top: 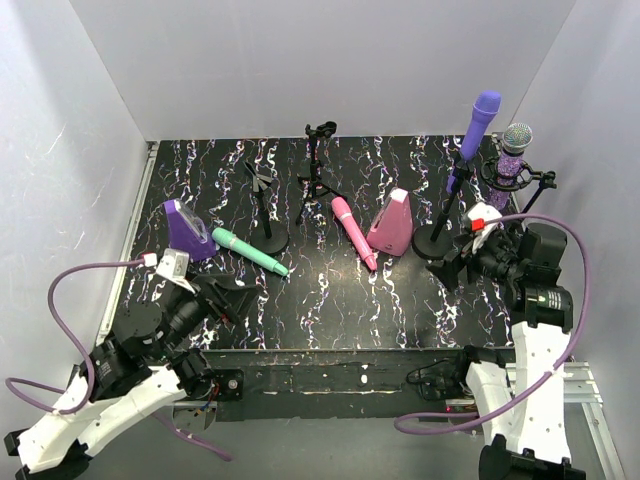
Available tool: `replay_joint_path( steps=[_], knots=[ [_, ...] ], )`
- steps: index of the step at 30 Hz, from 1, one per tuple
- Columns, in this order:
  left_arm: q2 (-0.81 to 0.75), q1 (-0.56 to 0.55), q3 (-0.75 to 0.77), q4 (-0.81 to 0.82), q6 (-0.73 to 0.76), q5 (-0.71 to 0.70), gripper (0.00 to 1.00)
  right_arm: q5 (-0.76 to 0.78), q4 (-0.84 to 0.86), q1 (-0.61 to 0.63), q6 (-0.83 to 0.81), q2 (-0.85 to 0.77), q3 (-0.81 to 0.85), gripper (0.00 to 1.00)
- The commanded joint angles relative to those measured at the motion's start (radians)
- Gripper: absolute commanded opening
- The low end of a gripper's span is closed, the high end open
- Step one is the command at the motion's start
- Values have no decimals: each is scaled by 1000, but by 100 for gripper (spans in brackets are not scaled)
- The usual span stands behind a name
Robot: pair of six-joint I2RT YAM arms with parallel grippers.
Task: Attach the microphones to the stand
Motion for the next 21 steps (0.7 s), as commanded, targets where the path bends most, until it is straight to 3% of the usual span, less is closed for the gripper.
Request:
replay_joint_path(
  steps=[1, 10, 16, 21],
  knots=[
    [127, -2, 74, -115, -67, -127, 98, -283, -276, -6, -192, -2, 45, 98],
    [593, 40, 229, -76, 70, -157, 98, -421, -269, -5, -238, 46, -47, 96],
    [725, 442, 188, 133, 140, 243, 98, -496, -224, -5, -272, 70, -130, 96],
    [745, 573, 66, 441, 224, 373, 98, -510, -242, -5, -323, 83, -136, 96]
  ],
)
